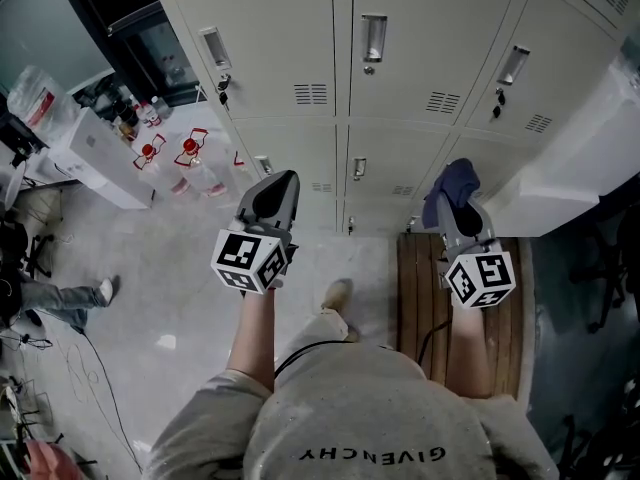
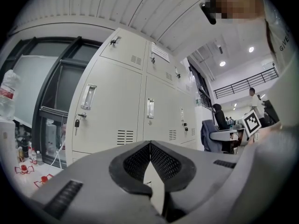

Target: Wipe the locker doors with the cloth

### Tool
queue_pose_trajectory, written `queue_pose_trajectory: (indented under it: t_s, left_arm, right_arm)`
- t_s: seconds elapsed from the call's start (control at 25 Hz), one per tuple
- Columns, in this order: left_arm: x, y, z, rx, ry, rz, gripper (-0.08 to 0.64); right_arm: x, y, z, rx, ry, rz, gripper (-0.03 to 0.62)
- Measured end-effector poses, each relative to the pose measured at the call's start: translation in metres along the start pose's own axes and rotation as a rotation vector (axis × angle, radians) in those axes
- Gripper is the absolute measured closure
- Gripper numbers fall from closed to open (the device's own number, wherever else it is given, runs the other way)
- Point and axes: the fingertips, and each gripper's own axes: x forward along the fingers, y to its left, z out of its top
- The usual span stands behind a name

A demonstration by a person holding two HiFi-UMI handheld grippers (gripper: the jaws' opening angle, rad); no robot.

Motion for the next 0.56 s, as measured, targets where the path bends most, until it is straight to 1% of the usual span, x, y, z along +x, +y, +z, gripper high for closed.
queue_pose_trajectory:
  t_s: [0.56]
  left_arm:
    - [-0.014, 0.0, 0.001, -0.008, -0.006, 0.008, 0.561]
  right_arm:
    - [-0.011, 0.009, -0.001, 0.022, -0.008, -0.006, 0.535]
